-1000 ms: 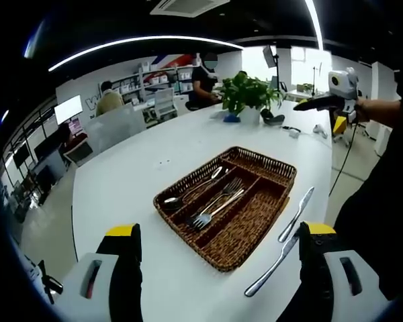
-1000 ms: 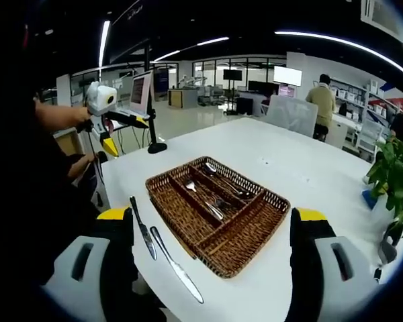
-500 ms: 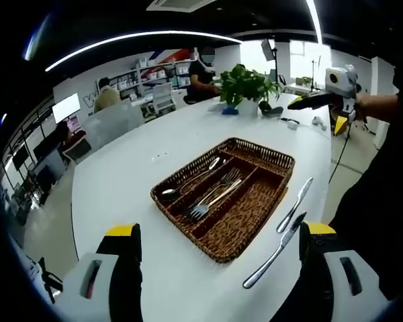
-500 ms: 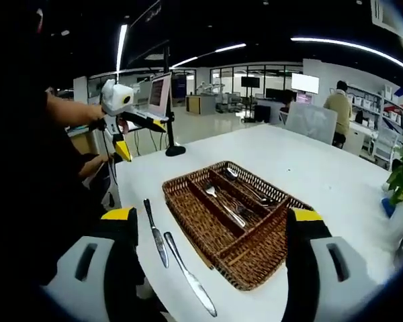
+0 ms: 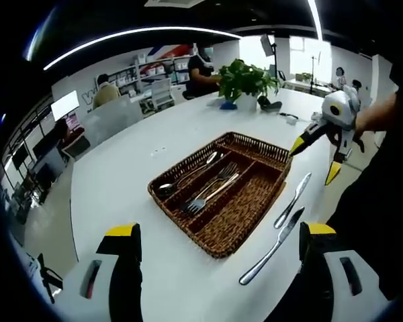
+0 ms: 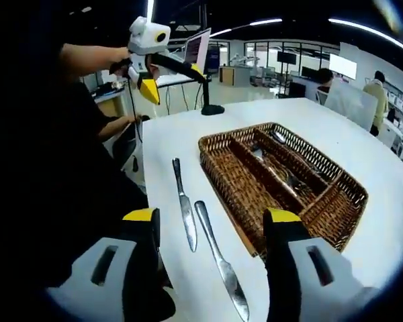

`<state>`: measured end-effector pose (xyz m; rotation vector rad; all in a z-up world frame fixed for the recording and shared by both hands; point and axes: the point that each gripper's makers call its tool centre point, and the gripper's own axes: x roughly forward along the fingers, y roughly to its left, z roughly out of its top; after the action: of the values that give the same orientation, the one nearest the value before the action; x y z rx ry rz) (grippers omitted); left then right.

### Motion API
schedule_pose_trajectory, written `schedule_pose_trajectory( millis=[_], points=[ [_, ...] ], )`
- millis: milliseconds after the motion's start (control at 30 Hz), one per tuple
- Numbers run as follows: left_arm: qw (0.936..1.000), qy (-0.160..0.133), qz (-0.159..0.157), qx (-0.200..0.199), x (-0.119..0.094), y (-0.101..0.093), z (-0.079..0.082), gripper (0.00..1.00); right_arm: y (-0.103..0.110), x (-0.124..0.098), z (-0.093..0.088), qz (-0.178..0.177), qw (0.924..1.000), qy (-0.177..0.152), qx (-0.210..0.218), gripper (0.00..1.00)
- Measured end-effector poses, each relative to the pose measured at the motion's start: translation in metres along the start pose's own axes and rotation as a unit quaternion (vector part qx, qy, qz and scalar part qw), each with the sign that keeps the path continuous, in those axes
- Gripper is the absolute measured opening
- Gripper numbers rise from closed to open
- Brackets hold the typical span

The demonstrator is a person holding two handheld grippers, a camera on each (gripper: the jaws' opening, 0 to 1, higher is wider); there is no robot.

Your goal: Arrange the knives, forks, and spoons in their matching storage slots by inserting each utensil handle-first until every utensil is classified and aligned in the correct compartment

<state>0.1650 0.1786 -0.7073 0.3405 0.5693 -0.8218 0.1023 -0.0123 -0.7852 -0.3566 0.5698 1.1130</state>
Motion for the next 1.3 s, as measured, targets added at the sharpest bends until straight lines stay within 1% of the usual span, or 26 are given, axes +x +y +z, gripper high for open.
schedule_pose_trajectory(
  millis=[133, 167, 233, 267, 333, 367, 400, 433, 500, 567, 600, 667, 767, 867, 933, 967, 1067, 1100, 1133, 1167, 1200, 1300],
  points=[
    [1.0, 0.005, 0.001, -0.003, -0.001, 0.002, -0.006, 0.99, 0.009, 0.012, -0.003, 0.011, 0.9999, 0.003, -0.005, 0.56],
    [1.0, 0.006, 0.001, -0.005, -0.001, 0.002, -0.007, 0.99, 0.011, 0.016, -0.006, 0.015, 0.9998, 0.009, -0.009, 0.54],
    [1.0, 0.005, 0.0, -0.007, -0.001, 0.002, -0.008, 0.99, 0.02, 0.024, -0.019, 0.034, 0.9981, 0.04, -0.03, 0.49],
    [1.0, 0.004, -0.002, -0.007, -0.001, 0.002, -0.009, 0.99, 0.024, 0.027, -0.021, 0.041, 0.9976, 0.046, -0.033, 0.42],
    [1.0, 0.003, -0.004, -0.008, 0.0, 0.002, -0.01, 0.99, 0.026, 0.031, -0.026, 0.047, 0.997, 0.053, -0.03, 0.37],
    [0.9999, 0.003, -0.005, -0.009, 0.001, 0.003, -0.011, 0.99, 0.028, 0.034, -0.028, 0.049, 0.9967, 0.057, -0.028, 0.36],
    [0.9999, 0.006, -0.01, -0.009, 0.003, 0.003, -0.014, 0.99, 0.031, 0.04, -0.039, 0.056, 0.9947, 0.081, -0.029, 0.36],
    [0.9999, 0.005, -0.013, -0.01, 0.004, 0.003, -0.015, 0.99, 0.032, 0.043, -0.044, 0.059, 0.9937, 0.091, -0.03, 0.35],
    [0.9998, 0.007, -0.018, -0.01, 0.006, 0.001, -0.018, 0.99, 0.034, 0.048, -0.049, 0.062, 0.9929, 0.097, -0.031, 0.31],
    [0.9997, 0.007, -0.021, -0.012, 0.006, 0.0, -0.018, 0.99, 0.036, 0.051, -0.056, 0.066, 0.991, 0.111, -0.035, 0.28],
    [0.9997, 0.007, -0.022, -0.012, 0.006, 0.0, -0.019, 0.99, 0.035, 0.052, -0.058, 0.063, 0.9902, 0.117, -0.042, 0.28],
    [0.9997, 0.007, -0.022, -0.013, 0.006, 0.0, -0.019, 0.99, 0.032, 0.052, -0.059, 0.053, 0.9899, 0.12, -0.055, 0.28],
    [0.9997, 0.007, -0.021, -0.014, 0.006, 0.0, -0.02, 0.99, 0.03, 0.055, -0.06, 0.055, 0.9892, 0.125, -0.054, 0.26],
    [0.9997, 0.007, -0.02, -0.015, 0.005, 0.0, -0.019, 0.99, 0.029, 0.056, -0.068, 0.056, 0.984, 0.152, -0.074, 0.2],
    [0.9997, 0.007, -0.02, -0.016, 0.005, 0.0, -0.019, 0.99, 0.028, 0.057, -0.074, 0.058, 0.9775, 0.172, -0.107, 0.18],
    [0.9997, 0.008, -0.018, -0.015, 0.004, -0.001, -0.02, 0.99, 0.031, 0.058, -0.072, 0.057, 0.9798, 0.165, -0.098, 0.18],
    [0.9997, 0.009, -0.017, -0.017, 0.004, -0.001, -0.021, 0.99, 0.029, 0.06, -0.071, 0.057, 0.9788, 0.178, -0.084, 0.18],
    [0.9997, 0.009, -0.017, -0.018, 0.004, -0.001, -0.021, 0.99, 0.028, 0.061, -0.071, 0.052, 0.9791, 0.183, -0.072, 0.17],
    [0.9997, 0.009, -0.016, -0.019, 0.004, 0.0, -0.021, 0.99, 0.027, 0.061, -0.071, 0.049, 0.9796, 0.186, -0.059, 0.13],
    [0.9997, 0.009, -0.015, -0.019, 0.004, 0.0, -0.021, 0.99, 0.025, 0.061, -0.072, 0.048, 0.9788, 0.19, -0.059, 0.1],
    [0.9997, 0.009, -0.013, -0.019, 0.004, 0.001, -0.021, 0.99, 0.025, 0.062, -0.07, 0.05, 0.9788, 0.193, -0.049, 0.09],
    [0.9996, 0.012, -0.015, -0.019, 0.005, 0.0, -0.023, 0.99, 0.026, 0.062, -0.071, 0.056, 0.976, 0.203, -0.056, 0.09]
  ],
)
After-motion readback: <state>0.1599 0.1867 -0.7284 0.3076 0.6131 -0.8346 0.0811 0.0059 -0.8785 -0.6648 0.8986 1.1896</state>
